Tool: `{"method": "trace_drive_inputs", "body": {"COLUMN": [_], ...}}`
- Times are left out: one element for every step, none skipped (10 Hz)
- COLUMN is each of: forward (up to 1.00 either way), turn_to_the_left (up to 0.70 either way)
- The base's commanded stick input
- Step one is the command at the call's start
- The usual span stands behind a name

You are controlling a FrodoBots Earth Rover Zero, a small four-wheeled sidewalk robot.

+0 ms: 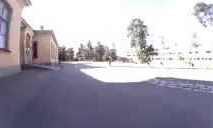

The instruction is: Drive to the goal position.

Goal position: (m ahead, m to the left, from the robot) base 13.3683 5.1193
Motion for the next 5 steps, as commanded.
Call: {"method": "trace_drive_inputs", "body": {"forward": [0.7,0.7,0.7,0.7,0.7], "turn_to_the_left": [0.19,0.0,0.0,0.0,0.0]}}
